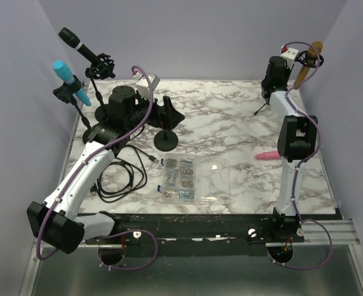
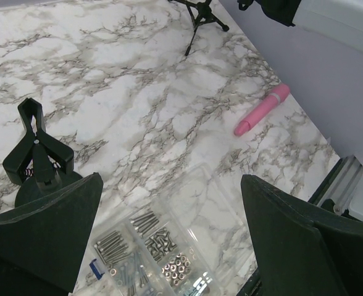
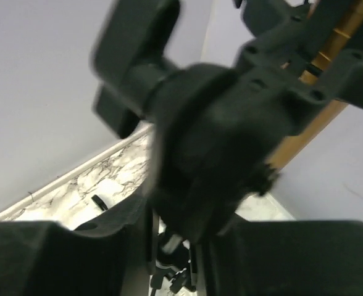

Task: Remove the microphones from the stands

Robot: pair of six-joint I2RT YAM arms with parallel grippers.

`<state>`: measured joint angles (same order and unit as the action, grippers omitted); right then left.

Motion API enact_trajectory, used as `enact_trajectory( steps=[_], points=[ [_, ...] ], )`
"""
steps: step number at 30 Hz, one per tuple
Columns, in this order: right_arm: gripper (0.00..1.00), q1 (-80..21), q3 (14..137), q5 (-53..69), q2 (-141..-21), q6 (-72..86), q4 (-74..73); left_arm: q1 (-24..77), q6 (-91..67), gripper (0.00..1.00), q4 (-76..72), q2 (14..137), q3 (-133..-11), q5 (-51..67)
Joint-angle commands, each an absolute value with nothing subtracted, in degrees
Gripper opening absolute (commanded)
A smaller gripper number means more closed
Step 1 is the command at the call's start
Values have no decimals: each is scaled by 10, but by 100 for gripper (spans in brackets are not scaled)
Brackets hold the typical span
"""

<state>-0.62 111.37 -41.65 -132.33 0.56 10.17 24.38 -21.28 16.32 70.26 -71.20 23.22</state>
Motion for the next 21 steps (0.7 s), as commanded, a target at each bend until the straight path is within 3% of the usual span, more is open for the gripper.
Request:
enact_trajectory(
  steps=[1,5,10,14,21],
  points=[
    [22,-3,1079,-357,-1324,-23,134,245,-213,99,160,708,-714,240],
    [1,-5,985,-288,-1270,-3,172,245,-210,98,159,703,-711,235],
    [1,-40,869,-187,-1197,-5,217,245,-208,99,160,701,-711,232],
    [1,-54,807,-34,-1155,54,209,245,-211,99,158,698,-711,238],
    [1,-171,720,78,-1104,74,228,245,-213,99,159,690,-714,241]
  ],
)
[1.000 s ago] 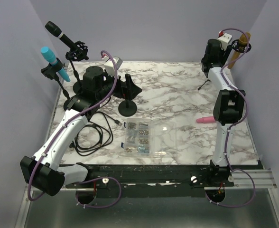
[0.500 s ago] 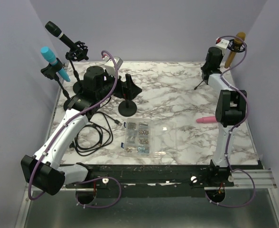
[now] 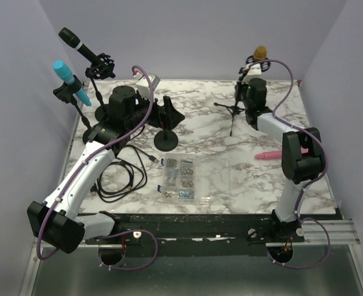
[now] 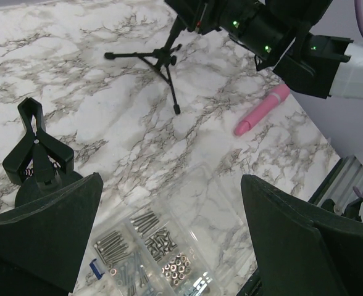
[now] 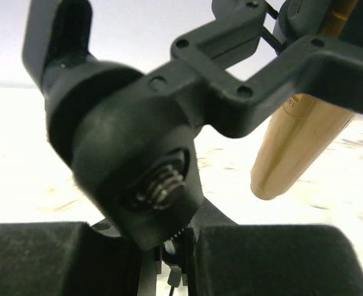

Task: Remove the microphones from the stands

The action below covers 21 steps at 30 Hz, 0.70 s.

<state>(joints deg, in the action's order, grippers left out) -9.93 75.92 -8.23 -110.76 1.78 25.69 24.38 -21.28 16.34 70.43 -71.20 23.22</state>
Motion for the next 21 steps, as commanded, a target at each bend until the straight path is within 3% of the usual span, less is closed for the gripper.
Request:
enact_trajectory(
  steps=[1,9,21],
  points=[
    [1,-183,716,99,-1103,84,231,245,-213,99,159,689,-713,241],
    [1,-285,747,67,-1135,132,219,245,-211,99,160,685,-714,238],
    [1,-394,746,-231,-1122,223,120,244,-212,98,162,681,-715,239]
  ],
)
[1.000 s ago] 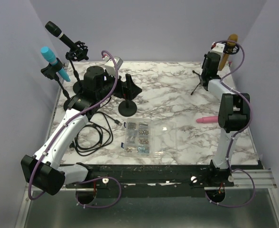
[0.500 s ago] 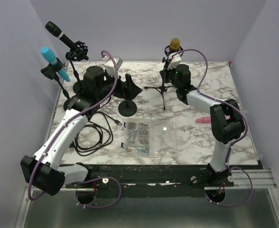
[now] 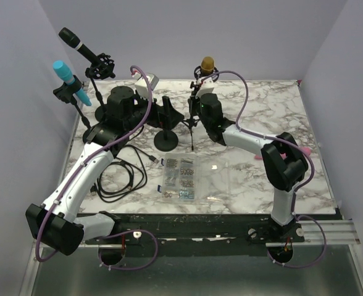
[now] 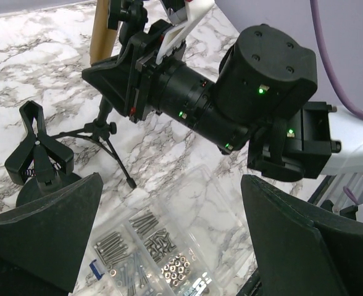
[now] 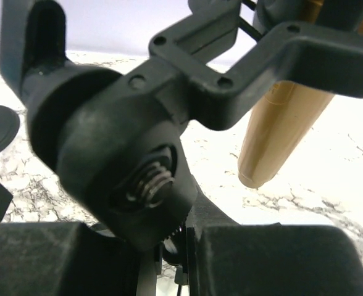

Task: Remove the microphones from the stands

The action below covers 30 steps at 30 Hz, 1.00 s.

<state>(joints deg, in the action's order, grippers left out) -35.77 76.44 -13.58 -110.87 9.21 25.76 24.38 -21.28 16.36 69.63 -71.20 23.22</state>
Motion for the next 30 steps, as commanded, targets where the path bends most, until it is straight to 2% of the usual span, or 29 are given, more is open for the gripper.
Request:
enact_trajectory(
  steps=[1,8,15,26,30],
  points=[
    [1,-397,748,-242,-1121,228,106,245,-213,98,162,681,-715,241],
    [1,-414,761,-378,-1111,209,23,244,-214,99,161,679,-714,242],
    [1,-424,735,-437,-1081,203,-11,244,-218,99,159,680,-714,248],
    [1,-467,780,-631,-1114,221,-62,245,-221,99,157,681,-713,249],
    [1,-472,794,-642,-1127,227,-72,245,-221,99,157,680,-713,250]
  ],
)
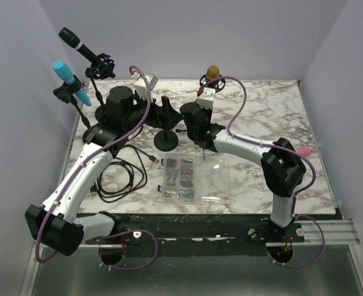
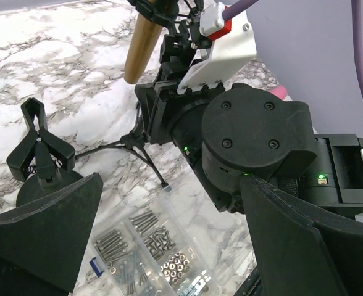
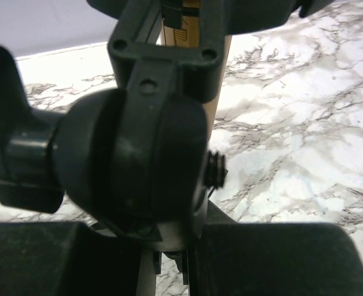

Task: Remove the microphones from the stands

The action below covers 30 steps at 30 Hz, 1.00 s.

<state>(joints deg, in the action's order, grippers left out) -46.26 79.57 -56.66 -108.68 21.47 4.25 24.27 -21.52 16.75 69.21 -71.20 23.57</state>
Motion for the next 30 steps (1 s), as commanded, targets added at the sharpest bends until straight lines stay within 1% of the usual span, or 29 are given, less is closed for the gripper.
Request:
enact_trajectory(
  steps=[1,3,6,7,8,9,11,14,17,22,25,28,30],
  points=[
    [1,-475,800,-655,-1131,229,-78,245,-221,98,158,681,-714,250],
    [1,-479,809,-667,-1140,233,-89,245,-222,99,158,680,-714,251],
    [1,-483,815,-649,-1148,247,-104,245,-222,99,158,680,-713,251],
    [3,-484,815,-634,-1148,255,-109,245,-222,98,158,680,-713,251],
    [9,-483,812,-616,-1147,262,-112,245,-222,98,158,680,-713,251],
    [19,-483,808,-604,-1144,267,-112,245,-222,98,158,679,-714,250],
    [33,-484,799,-581,-1136,276,-110,245,-222,98,158,679,-713,250],
    [46,-483,788,-562,-1117,277,-109,245,-222,99,157,680,-713,250],
    [51,-483,783,-550,-1091,278,-118,245,-223,98,157,680,-713,251],
    [68,-483,763,-505,-1030,273,-128,245,-225,99,156,682,-712,252],
    [78,-484,734,-458,-978,271,-132,245,-228,98,154,683,-711,257],
    [88,-484,687,-415,-922,240,-88,246,-233,98,151,682,-712,265],
    [92,-483,687,-397,-910,210,-67,246,-236,99,149,680,-711,269]
  ],
)
